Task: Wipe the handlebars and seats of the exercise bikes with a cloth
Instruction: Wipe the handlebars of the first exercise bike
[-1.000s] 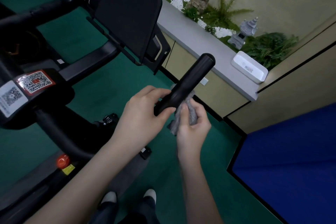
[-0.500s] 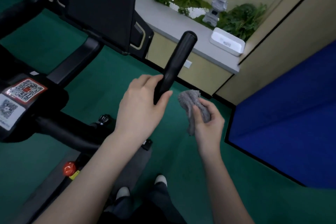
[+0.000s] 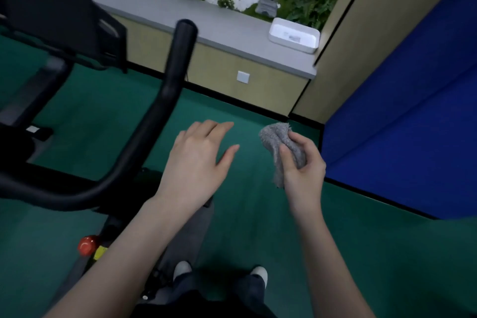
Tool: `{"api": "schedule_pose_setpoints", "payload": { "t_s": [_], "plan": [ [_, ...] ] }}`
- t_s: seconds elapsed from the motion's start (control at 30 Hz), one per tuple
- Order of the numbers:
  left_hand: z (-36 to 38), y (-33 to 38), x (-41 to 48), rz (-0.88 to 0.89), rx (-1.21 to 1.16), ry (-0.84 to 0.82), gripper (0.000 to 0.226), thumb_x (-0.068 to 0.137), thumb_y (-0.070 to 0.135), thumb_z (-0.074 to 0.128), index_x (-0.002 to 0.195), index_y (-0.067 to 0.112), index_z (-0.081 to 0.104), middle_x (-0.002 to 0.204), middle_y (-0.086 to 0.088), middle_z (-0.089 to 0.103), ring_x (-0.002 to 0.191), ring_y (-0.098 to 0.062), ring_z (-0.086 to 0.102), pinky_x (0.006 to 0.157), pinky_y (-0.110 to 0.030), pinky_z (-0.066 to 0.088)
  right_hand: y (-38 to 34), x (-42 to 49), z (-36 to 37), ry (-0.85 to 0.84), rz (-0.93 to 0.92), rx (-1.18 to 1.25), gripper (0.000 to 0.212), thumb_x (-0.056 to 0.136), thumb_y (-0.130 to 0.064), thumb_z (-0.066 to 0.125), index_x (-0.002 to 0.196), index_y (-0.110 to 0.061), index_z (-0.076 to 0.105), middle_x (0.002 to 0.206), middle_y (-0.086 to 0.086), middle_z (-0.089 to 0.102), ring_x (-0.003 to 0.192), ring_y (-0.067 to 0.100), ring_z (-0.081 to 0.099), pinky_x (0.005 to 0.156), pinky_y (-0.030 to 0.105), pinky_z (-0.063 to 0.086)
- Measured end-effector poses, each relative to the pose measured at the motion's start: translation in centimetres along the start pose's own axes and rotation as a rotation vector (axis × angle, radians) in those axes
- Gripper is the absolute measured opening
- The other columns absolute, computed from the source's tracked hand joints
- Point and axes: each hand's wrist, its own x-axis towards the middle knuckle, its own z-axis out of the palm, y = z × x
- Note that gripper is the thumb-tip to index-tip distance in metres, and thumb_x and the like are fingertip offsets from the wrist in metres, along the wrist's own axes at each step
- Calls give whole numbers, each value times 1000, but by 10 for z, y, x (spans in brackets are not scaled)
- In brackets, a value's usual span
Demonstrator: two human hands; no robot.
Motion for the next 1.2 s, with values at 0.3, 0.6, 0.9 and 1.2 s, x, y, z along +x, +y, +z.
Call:
{"api": "schedule_pose_setpoints", "payload": {
  "t_s": [0.3,0.6,0.9,1.2],
  "plan": [
    [112,68,-1,74,132,-336,41,94,37,54,127,13,57,126,1,57,115,-21,52,97,-37,39,61,22,-141,133,105,-24,16,89,-16,65,102,-24,61,96,-12,65,87,5,62,84,33,54],
    [196,127,2,42,129,-542,48,94,40,51,133,13,51,132,-4,54,122,-22,49,103,-37,37,107,28,-253,210,139,-51,16,86,-7,65,85,-23,63,80,-16,63,73,-5,57,71,14,47],
    [225,143,15,17,13,-667,57,91,45,55,137,13,47,139,-4,50,128,-20,46,108,-35,34,130,45,-274,291,199,-36,13,85,-4,65,86,-17,65,80,-17,65,76,-4,59,76,20,48],
    [243,112,71,-19,52,-610,56,92,47,52,137,15,47,141,-3,49,131,-21,42,110,-37,30,129,123,-245,166,163,-62,16,86,-6,65,85,-22,64,78,-18,65,76,-3,59,73,13,47]
  ]
}}
